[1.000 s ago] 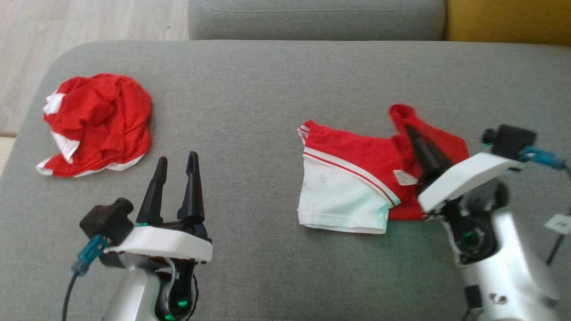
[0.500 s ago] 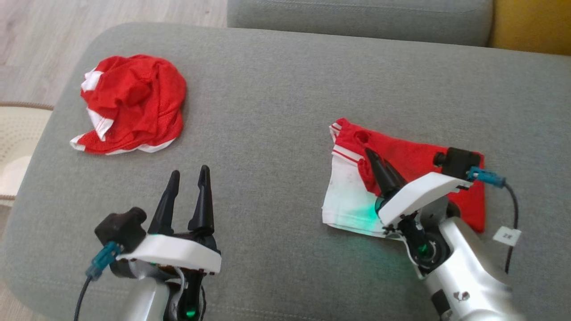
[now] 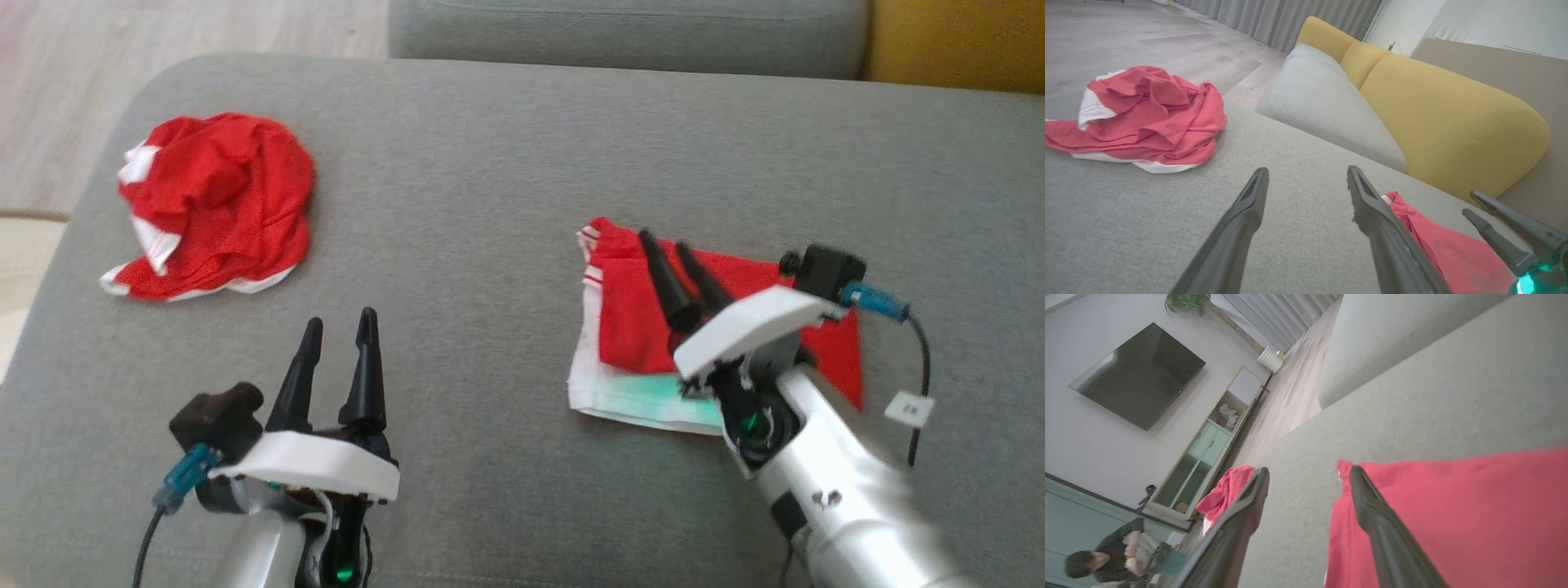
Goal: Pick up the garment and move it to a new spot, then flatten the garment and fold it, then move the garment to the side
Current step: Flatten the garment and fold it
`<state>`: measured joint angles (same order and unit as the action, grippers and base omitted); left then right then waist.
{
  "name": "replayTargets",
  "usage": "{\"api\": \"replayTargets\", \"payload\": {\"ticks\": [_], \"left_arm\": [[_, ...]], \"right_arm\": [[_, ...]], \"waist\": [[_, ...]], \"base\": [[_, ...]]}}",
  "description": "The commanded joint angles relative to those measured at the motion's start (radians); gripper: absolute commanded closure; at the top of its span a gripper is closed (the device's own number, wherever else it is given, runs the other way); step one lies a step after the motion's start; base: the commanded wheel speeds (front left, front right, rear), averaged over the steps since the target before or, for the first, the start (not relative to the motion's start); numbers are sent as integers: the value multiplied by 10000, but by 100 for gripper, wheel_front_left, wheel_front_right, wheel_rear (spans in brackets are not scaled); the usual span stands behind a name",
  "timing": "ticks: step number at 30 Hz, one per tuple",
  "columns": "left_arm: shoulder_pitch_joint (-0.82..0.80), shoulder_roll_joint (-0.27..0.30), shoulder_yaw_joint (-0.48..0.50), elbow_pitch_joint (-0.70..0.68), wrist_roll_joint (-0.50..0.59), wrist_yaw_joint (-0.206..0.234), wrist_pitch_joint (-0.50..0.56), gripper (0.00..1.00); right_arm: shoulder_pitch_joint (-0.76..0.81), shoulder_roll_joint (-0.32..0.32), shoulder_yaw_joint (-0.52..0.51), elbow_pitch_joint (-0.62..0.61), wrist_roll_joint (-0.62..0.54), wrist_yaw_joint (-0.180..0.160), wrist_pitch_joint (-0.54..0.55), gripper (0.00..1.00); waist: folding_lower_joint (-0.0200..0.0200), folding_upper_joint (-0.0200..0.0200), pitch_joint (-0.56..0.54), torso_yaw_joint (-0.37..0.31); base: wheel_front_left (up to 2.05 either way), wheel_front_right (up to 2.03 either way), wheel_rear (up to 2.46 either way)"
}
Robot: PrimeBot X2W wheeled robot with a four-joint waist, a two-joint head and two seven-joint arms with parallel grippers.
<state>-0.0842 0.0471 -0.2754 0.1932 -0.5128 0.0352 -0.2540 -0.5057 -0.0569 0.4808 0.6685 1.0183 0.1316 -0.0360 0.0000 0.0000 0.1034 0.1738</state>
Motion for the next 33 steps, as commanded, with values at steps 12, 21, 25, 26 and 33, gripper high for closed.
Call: {"api": "replayTargets", "payload": {"ticks": [12,21,25,26,33], "left_arm": [[-743,31,776,-1078,282,-42,-78,0],[-865,31,947,-1129,487,-111,-78,0],[-677,31,804,-1057,785,-155,-78,0],[-599,31,778,-1056,836,-142,-78,0],[-221,31,903,-1318,1053,-11,-78,0]], "right_arm": [[-300,-2609,-1215,-1752,-3786,-9,-1335,0],[1436,-2894,-3035,-3062,-5403,-9,-1942,0],[2581,-2301,-3774,-3716,-6083,-9,-2102,0],[2851,-2191,-3835,-3845,-6301,-9,-2120,0],[3777,-1548,-4272,-4378,-6986,-9,-2179,0]], "waist": [[0,0,-97,-1455],[0,0,-182,-1857],[0,0,-233,-1922],[0,0,-241,-1935],[0,0,-214,-1944]], "base": [[0,0,0],[0,0,0],[0,0,0],[0,0,0],[0,0,0]]}}
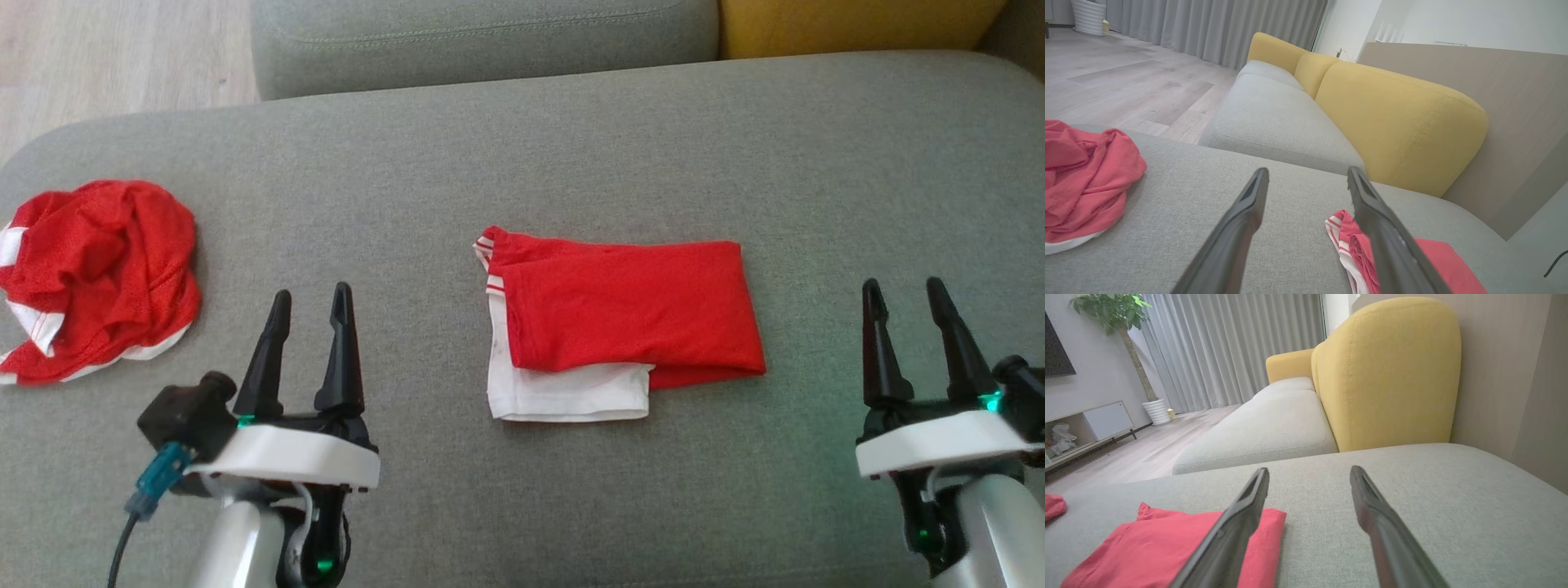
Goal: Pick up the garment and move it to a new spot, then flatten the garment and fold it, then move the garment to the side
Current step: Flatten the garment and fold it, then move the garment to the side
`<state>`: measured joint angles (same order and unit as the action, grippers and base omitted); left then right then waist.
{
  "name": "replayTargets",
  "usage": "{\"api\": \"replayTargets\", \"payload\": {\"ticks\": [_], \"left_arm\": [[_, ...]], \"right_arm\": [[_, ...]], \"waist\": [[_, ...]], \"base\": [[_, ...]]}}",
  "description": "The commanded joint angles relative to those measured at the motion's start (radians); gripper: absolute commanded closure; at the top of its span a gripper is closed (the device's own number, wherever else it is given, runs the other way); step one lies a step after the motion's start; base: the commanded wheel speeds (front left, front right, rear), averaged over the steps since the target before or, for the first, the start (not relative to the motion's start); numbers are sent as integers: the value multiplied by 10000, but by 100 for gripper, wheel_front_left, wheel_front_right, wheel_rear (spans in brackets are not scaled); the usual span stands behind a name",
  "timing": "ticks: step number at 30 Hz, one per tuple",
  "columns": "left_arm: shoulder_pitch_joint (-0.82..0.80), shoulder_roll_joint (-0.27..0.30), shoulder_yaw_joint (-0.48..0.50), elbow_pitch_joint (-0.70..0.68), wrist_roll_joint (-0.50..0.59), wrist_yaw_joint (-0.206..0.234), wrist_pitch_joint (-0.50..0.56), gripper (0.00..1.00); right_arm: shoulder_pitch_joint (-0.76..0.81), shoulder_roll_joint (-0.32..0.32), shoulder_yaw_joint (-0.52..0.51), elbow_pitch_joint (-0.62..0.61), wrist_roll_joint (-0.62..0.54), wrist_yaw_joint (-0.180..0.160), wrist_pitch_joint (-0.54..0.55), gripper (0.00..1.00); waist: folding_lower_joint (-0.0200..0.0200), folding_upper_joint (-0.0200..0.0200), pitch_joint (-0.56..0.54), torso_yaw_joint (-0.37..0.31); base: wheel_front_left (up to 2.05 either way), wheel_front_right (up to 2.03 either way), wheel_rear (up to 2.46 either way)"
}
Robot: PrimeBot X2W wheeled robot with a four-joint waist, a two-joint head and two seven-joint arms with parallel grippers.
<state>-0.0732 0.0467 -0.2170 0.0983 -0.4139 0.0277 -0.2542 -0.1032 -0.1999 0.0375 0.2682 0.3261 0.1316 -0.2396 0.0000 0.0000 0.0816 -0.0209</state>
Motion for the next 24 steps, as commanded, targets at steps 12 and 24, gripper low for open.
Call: {"api": "replayTargets", "payload": {"ticks": [12,24], "left_arm": [[-470,35,142,-368,62,-52,-76,0],[-990,35,-235,-119,54,-63,-76,0]], "right_arm": [[-506,239,194,-285,-178,-9,680,0],[-1855,828,219,1374,584,-9,2128,0]], "waist": [[0,0,473,178],[0,0,1491,729]], "base": [[0,0,0],[0,0,0]]}}
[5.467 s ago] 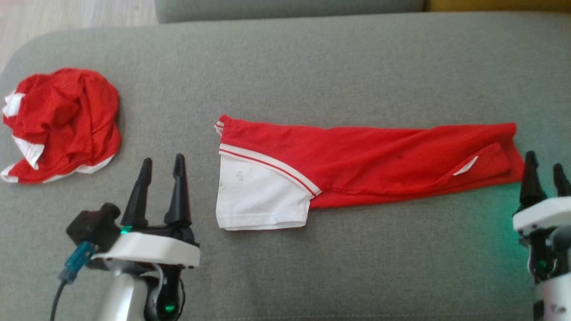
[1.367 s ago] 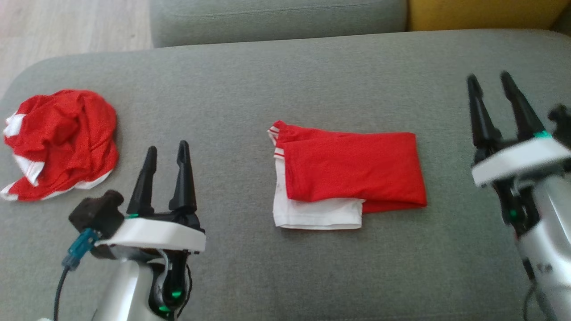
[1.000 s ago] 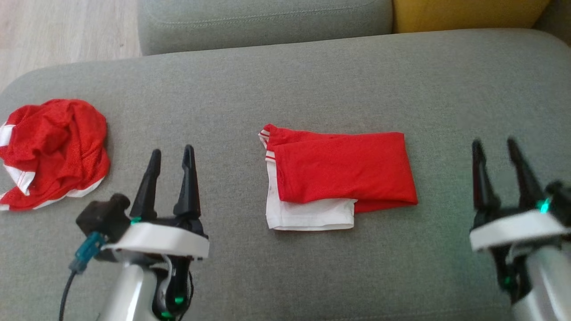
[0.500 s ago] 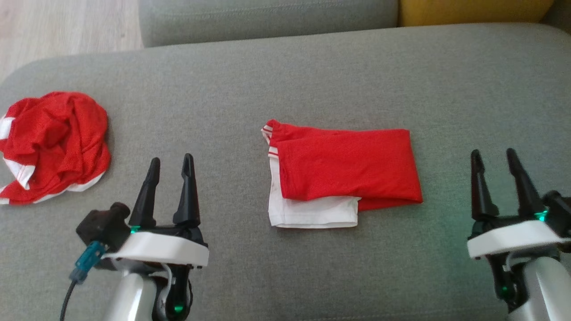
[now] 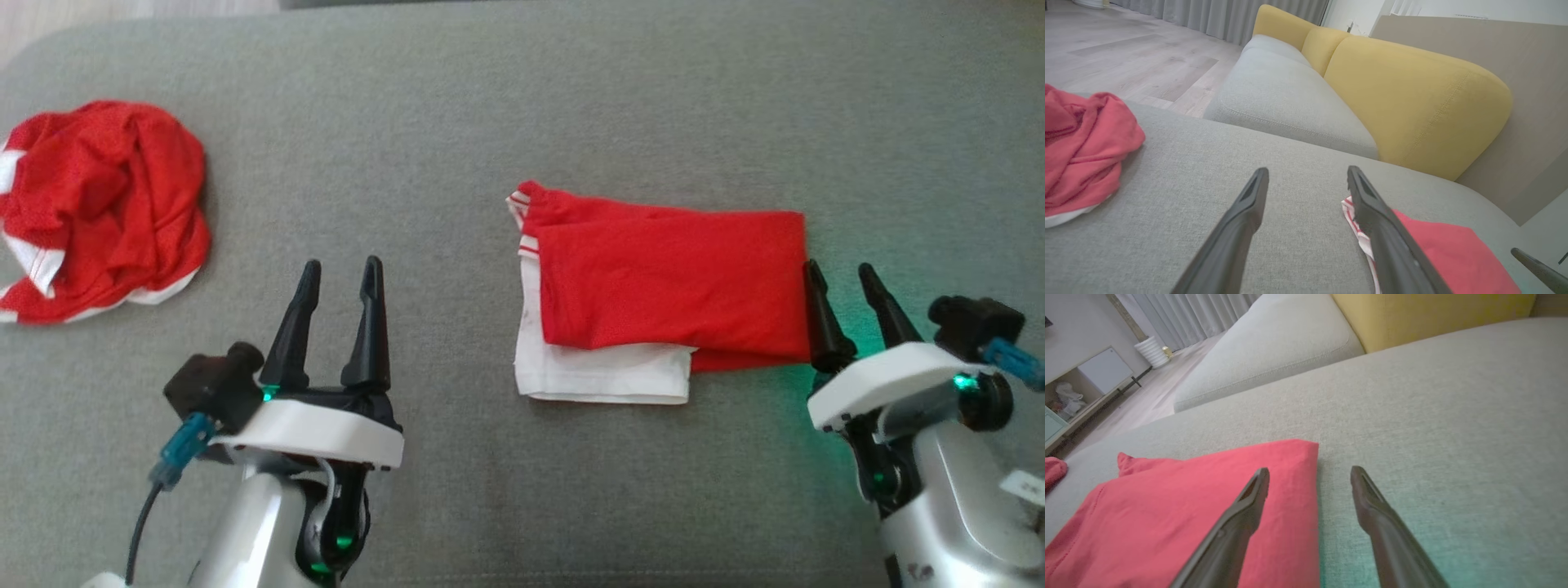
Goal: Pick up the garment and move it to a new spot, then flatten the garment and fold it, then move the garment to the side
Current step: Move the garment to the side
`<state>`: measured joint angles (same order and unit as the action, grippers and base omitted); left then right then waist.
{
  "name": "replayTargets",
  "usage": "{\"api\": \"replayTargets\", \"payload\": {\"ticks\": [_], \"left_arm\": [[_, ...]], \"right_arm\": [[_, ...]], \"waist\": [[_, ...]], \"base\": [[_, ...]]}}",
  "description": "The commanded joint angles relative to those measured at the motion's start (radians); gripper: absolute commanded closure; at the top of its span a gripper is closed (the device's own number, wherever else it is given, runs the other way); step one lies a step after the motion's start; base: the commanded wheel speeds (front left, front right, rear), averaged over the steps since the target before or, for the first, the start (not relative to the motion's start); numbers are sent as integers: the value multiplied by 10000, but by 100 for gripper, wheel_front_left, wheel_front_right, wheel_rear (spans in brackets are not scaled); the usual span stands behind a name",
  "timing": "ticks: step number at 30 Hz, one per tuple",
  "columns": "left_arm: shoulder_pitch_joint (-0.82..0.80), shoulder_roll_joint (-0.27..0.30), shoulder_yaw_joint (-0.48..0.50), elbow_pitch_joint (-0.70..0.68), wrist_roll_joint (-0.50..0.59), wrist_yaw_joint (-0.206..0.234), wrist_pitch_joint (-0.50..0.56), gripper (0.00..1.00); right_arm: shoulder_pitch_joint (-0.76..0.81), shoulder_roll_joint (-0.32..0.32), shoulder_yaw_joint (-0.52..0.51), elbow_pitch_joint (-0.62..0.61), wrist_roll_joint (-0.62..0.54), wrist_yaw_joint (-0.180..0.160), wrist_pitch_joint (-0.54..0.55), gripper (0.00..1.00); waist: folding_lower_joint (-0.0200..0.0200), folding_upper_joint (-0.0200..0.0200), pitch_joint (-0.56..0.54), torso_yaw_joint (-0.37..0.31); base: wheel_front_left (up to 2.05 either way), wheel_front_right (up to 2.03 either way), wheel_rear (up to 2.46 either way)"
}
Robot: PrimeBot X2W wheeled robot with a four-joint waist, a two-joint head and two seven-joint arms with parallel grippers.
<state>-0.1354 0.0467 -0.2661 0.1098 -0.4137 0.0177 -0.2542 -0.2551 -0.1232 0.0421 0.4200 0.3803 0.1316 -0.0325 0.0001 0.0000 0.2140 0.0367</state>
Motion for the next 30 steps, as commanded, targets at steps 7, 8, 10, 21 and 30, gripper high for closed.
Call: {"api": "replayTargets", "payload": {"ticks": [7,8,10,21,30], "left_arm": [[-521,35,225,-199,42,78,-76,0],[-538,35,221,-202,41,80,-76,0],[-572,35,219,-207,41,85,-76,0],[-649,35,390,-202,220,20,-76,0],[-1024,35,361,-250,485,-130,-76,0]], "right_arm": [[-857,191,188,925,-92,-9,555,0],[-905,196,228,1053,-138,-9,602,0],[-1003,178,329,1227,-229,-9,597,100],[-1748,-1584,1527,590,-2013,-9,-703,100],[-2422,-4538,1388,111,-1404,-9,-349,100]], "waist": [[-1,0,407,369],[-1,0,432,384],[-1,0,473,398],[-1,0,561,-341],[-1,0,1184,-1088]], "base": [[0,0,0],[0,0,0],[0,0,0],[0,0,0],[0,0,0]]}}
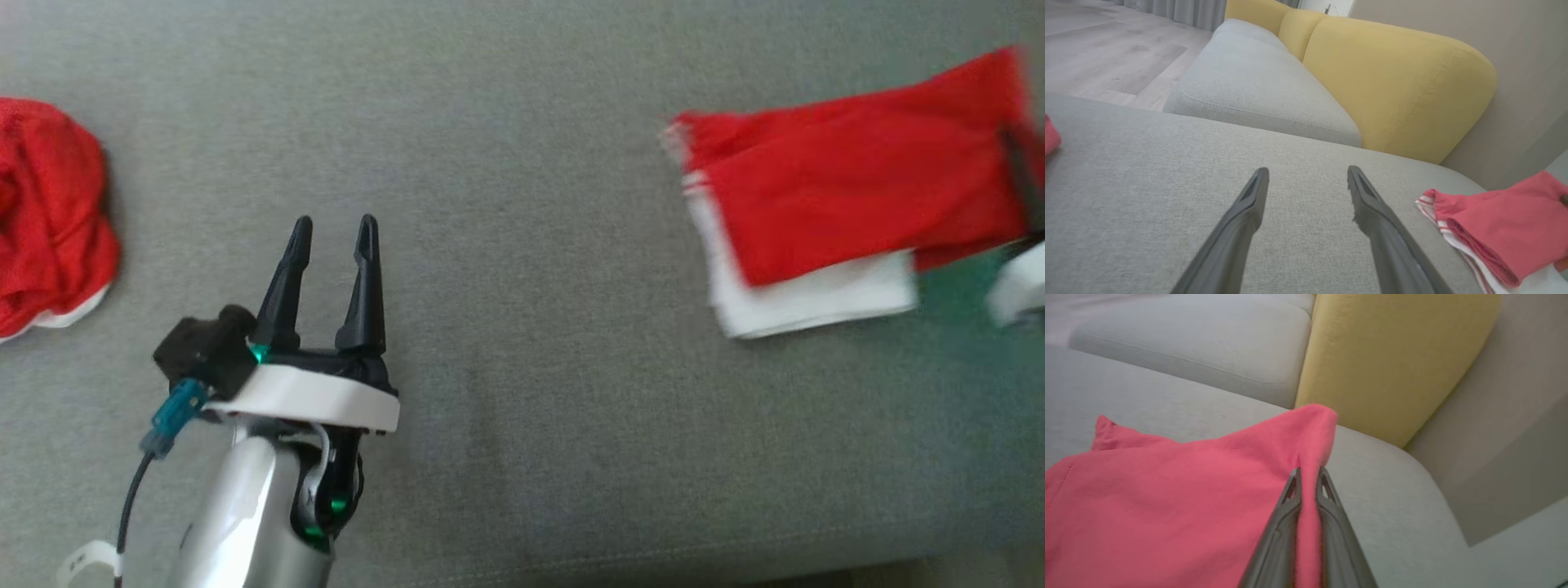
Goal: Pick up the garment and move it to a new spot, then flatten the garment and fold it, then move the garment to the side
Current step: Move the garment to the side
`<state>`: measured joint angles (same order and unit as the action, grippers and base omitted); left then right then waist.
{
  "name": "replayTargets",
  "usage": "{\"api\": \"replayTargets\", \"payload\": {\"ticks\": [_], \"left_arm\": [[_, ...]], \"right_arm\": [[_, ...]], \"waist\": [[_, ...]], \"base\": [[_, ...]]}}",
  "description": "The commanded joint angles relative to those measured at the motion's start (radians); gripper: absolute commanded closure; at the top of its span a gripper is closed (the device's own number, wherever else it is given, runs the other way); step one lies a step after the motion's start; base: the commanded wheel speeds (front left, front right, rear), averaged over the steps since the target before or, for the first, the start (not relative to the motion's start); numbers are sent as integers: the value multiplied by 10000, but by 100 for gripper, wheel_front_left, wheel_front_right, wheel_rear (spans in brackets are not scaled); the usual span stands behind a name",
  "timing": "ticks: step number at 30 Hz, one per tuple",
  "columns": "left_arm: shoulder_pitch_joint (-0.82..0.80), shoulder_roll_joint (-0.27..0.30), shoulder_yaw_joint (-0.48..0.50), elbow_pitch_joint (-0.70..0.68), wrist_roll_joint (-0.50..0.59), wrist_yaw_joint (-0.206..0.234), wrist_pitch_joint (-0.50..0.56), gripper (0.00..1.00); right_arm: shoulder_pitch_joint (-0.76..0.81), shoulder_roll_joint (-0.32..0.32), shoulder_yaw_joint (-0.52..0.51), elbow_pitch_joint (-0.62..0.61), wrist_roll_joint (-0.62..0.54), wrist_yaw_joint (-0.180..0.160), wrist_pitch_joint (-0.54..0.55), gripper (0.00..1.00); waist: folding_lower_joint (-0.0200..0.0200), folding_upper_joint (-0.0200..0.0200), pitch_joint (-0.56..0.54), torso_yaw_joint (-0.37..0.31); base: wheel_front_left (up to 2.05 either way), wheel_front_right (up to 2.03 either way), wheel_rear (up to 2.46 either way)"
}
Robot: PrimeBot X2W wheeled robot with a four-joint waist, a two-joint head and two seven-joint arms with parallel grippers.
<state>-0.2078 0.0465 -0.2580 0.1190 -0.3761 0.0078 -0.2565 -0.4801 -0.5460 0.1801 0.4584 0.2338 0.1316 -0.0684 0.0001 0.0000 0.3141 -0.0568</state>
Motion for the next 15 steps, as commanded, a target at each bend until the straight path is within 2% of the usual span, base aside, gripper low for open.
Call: {"api": "replayTargets", "payload": {"ticks": [1,5,12,15], "left_arm": [[-352,37,265,-332,143,-51,-53,0],[-591,37,206,-291,244,-125,-53,0],[-996,37,172,-294,264,-173,-53,0],[-1025,37,200,-293,248,-169,-53,0]], "right_arm": [[-246,-593,-103,-190,187,-9,39,100],[-633,-1390,-827,270,269,-9,250,100],[-879,-1551,-2127,675,-174,-9,623,100],[-874,-1359,-2295,558,-89,-9,676,100]], "waist": [[-1,0,278,-194],[-1,0,693,-269],[-1,0,1214,-139],[-1,0,1289,-114]], "base": [[0,0,0],[0,0,0],[0,0,0],[0,0,0]]}}
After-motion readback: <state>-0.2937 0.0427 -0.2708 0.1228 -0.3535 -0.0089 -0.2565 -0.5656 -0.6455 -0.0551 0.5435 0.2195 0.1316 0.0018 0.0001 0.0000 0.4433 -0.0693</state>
